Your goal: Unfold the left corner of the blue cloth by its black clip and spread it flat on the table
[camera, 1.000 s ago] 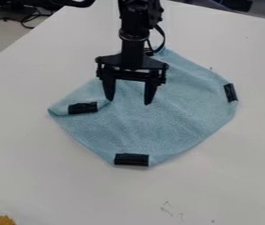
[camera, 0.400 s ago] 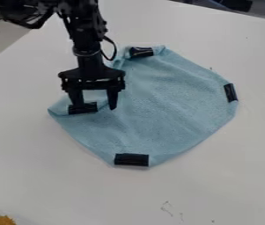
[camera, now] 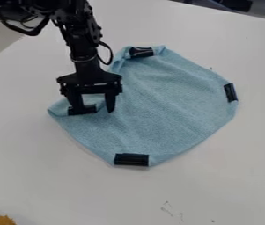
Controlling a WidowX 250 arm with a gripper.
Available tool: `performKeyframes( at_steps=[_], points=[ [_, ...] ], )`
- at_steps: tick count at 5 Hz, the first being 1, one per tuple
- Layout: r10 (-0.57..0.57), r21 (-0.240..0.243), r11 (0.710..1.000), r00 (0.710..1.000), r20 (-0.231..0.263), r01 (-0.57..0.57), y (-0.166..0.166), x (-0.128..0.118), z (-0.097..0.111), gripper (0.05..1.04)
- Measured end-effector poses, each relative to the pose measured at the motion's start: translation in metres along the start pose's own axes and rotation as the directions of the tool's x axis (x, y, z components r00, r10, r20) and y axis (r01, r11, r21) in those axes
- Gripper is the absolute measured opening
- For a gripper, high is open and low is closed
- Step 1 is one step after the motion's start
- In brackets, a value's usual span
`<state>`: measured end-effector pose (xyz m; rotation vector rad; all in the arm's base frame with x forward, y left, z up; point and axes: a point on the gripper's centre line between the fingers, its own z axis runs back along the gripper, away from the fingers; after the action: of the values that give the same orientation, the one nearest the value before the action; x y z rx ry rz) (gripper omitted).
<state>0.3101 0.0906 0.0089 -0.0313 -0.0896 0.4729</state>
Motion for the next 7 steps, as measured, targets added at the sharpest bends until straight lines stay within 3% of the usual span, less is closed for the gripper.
performKeyframes(
  at_steps=[1, 3, 5, 7],
  points=[
    [0.025, -0.016, 1.000, 1.000, -0.003, -0.025, 0.000, 0.003, -0.002, 0.939],
    [0.055, -0.030, 0.998, 0.998, -0.010, -0.055, 0.005, 0.004, -0.003, 0.424],
    [0.052, -0.031, 0.998, 0.999, -0.001, -0.052, 0.006, 0.005, -0.003, 0.278],
    [0.005, 0.046, 0.999, 1.000, -0.009, -0.004, -0.015, 0.016, 0.013, 0.125]
  ],
)
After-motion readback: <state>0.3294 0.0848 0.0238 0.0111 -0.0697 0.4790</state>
